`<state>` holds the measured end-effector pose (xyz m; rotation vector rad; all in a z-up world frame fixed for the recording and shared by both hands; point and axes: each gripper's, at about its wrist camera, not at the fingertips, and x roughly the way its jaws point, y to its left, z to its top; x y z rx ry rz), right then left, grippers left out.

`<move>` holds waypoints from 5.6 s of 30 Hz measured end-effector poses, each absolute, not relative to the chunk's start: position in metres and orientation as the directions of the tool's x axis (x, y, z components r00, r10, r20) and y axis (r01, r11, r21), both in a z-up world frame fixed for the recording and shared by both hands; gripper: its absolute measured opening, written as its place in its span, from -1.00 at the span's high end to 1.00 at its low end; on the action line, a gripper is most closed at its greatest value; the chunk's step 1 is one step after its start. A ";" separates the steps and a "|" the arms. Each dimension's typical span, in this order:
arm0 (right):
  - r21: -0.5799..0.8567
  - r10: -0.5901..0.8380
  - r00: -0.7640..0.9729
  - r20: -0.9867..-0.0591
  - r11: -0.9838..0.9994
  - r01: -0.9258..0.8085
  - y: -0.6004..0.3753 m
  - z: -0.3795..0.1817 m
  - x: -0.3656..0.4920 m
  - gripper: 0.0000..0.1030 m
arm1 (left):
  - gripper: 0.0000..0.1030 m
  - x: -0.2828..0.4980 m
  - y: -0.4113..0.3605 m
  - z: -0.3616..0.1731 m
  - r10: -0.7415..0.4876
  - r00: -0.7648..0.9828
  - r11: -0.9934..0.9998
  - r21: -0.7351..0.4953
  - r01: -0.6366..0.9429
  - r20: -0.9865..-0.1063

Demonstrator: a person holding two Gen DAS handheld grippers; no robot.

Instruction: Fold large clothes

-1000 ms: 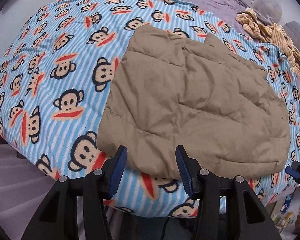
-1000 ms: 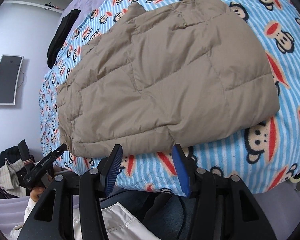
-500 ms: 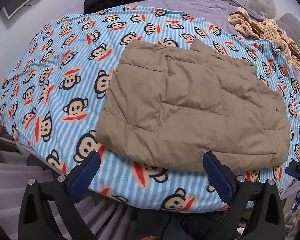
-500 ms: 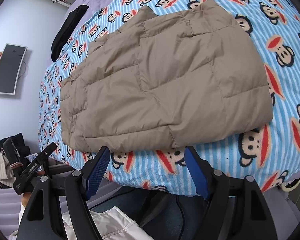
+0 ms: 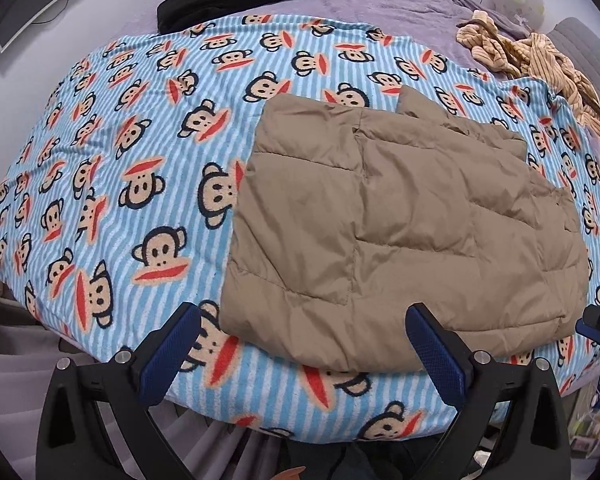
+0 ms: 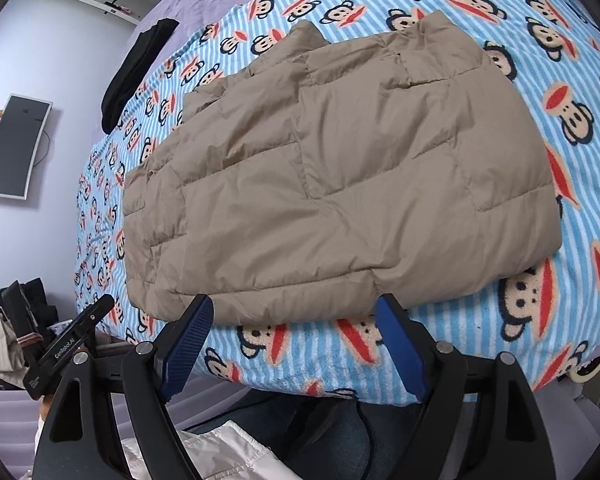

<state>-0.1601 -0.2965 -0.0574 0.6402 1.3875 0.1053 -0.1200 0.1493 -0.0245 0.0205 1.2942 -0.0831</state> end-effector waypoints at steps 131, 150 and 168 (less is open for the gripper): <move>0.770 0.463 0.619 -0.634 0.449 0.453 -0.445 -0.085 -0.245 -0.69 | -0.26 -0.056 -0.276 -0.105 -0.505 -0.373 0.554 -0.623 0.553 -0.779; 0.515 0.339 0.430 -0.836 0.755 0.405 -0.414 -0.085 -0.179 0.54 | -0.26 0.020 -0.151 -0.072 -0.397 0.181 0.801 -0.243 0.547 -0.900; 0.453 0.318 0.323 -0.891 0.655 0.605 -0.485 -0.132 -0.218 0.49 | -0.36 -0.032 -0.291 -0.114 -0.351 0.149 0.697 -0.152 0.700 -0.925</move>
